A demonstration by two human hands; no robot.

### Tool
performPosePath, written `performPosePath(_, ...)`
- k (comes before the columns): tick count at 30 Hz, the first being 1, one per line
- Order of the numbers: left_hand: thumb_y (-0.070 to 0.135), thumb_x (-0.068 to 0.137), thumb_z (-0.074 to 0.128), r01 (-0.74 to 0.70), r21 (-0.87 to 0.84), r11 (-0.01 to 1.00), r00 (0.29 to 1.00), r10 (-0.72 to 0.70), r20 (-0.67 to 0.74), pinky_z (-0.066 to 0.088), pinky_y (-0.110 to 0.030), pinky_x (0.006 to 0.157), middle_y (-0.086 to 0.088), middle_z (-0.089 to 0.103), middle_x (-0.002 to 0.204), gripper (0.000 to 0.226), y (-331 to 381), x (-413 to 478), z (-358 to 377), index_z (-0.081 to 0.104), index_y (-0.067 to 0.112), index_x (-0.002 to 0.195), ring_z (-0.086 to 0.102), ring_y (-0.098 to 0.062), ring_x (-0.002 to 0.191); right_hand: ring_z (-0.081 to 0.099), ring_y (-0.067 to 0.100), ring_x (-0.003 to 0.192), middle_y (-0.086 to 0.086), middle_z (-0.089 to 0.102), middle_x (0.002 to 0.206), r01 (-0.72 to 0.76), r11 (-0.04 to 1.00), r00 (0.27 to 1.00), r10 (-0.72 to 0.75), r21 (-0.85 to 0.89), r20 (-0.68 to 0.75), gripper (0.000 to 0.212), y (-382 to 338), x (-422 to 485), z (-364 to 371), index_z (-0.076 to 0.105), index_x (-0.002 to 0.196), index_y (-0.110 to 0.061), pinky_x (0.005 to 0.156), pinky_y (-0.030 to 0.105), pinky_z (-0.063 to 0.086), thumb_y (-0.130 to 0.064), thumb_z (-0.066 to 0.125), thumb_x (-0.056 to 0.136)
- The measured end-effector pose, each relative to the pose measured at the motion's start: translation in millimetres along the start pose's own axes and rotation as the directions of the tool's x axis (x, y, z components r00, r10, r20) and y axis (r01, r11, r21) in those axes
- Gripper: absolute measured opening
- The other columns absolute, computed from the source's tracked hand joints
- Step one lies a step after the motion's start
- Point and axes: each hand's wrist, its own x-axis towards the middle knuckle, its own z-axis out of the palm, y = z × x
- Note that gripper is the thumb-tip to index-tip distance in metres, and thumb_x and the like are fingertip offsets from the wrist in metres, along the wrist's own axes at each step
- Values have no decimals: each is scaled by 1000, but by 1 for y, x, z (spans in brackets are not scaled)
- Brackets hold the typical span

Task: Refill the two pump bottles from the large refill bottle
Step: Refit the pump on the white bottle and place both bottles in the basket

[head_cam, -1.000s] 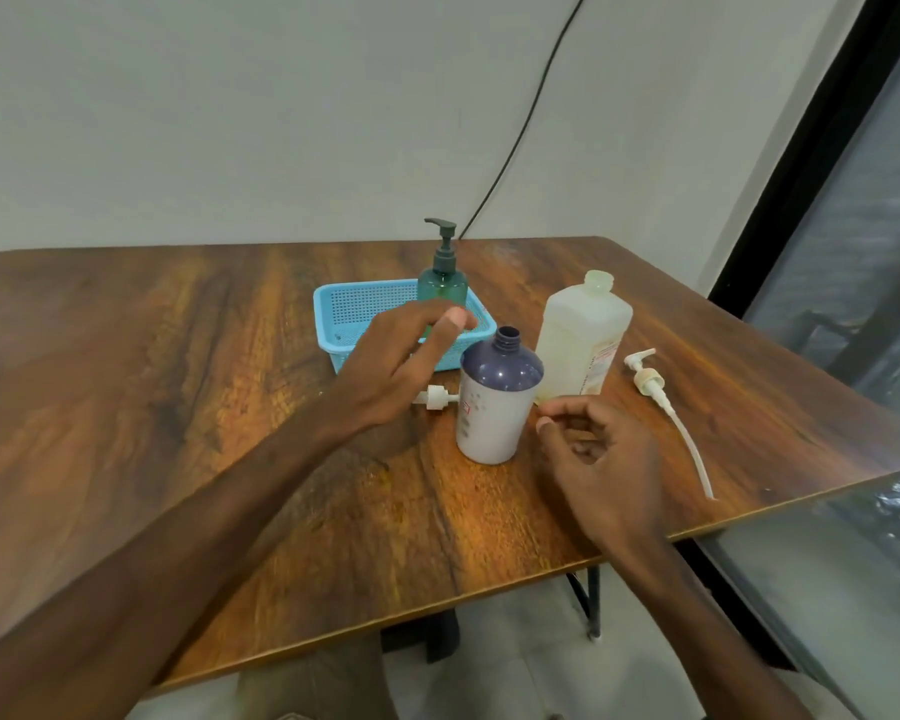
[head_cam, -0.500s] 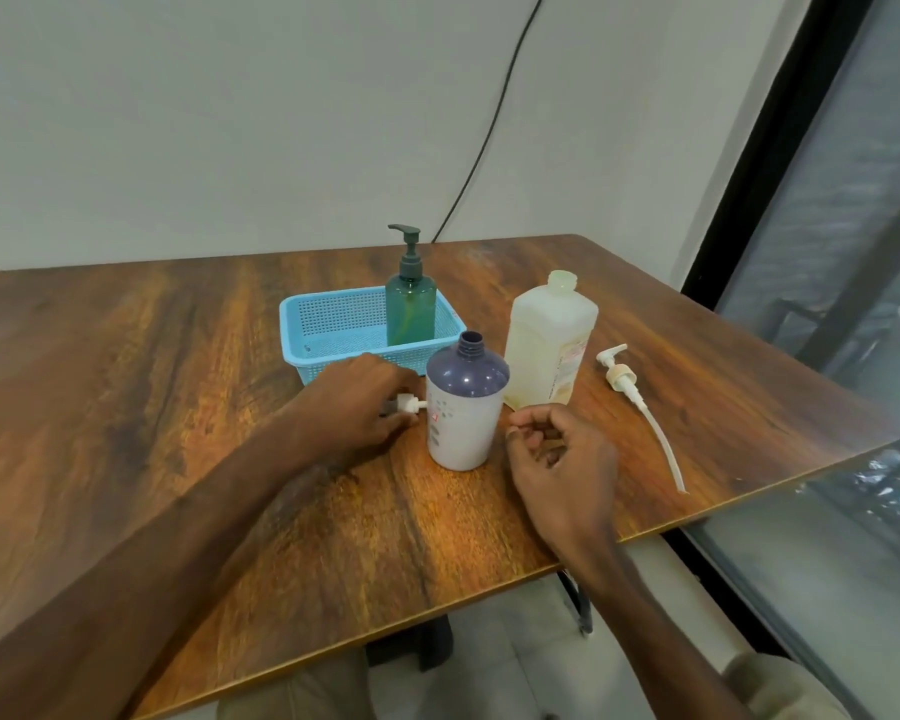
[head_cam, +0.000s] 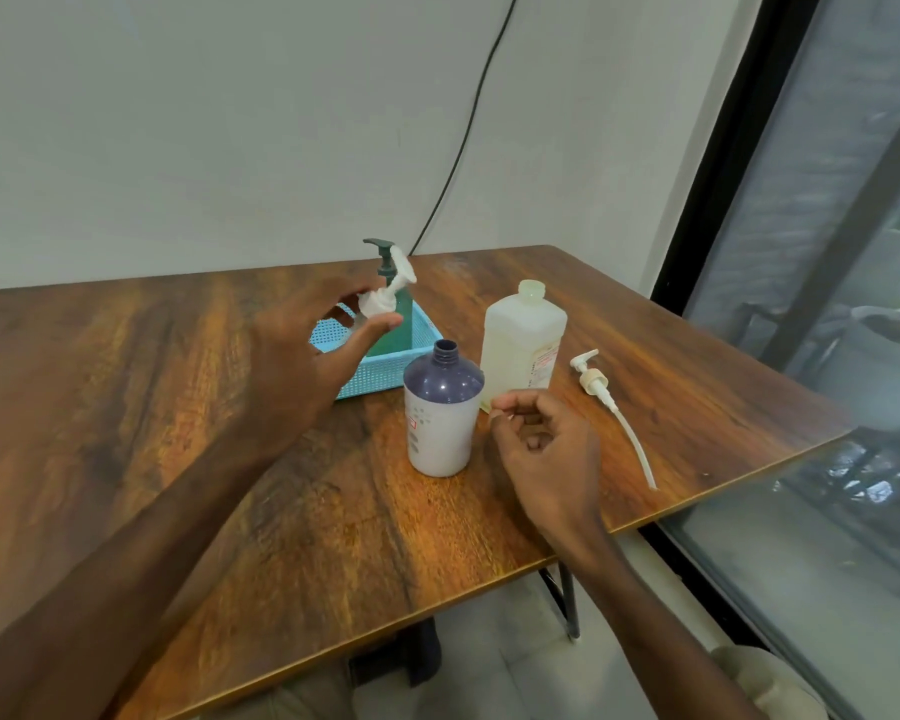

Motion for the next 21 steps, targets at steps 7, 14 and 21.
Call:
performPosePath(7, 22, 90, 83, -216, -64, 974, 976, 216, 5, 56, -30, 97, -9, 74, 121, 38, 41, -11, 10, 70, 9, 123, 69, -20, 111, 67, 16, 108, -6, 72, 111, 223, 951, 961, -252, 214, 116, 29, -67, 16, -16, 69, 121, -19, 85, 34, 59, -30, 69, 94)
performPosePath(14, 32, 86, 82, -23, -228, 973, 1000, 23, -3, 57, -21, 96, 5, 67, 125, 52, 50, -19, 14, 53, 24, 129, 65, -12, 113, 71, 10, 102, -8, 75, 108, 283, 947, 931, -309, 150, 195, 34, -93, 22, -18, 71, 118, -15, 82, 35, 62, -23, 79, 86)
performPosePath(21, 46, 79, 88, 13, -281, 960, 994, 18, 108, 57, -23, 96, -3, 65, 128, 77, 42, -17, 19, 52, 12, 137, 65, -10, 113, 72, 10, 101, -5, 75, 109, 299, 941, 946, -314, 161, 79, 33, -117, 41, -20, 69, 121, -14, 88, 39, 61, -18, 76, 90)
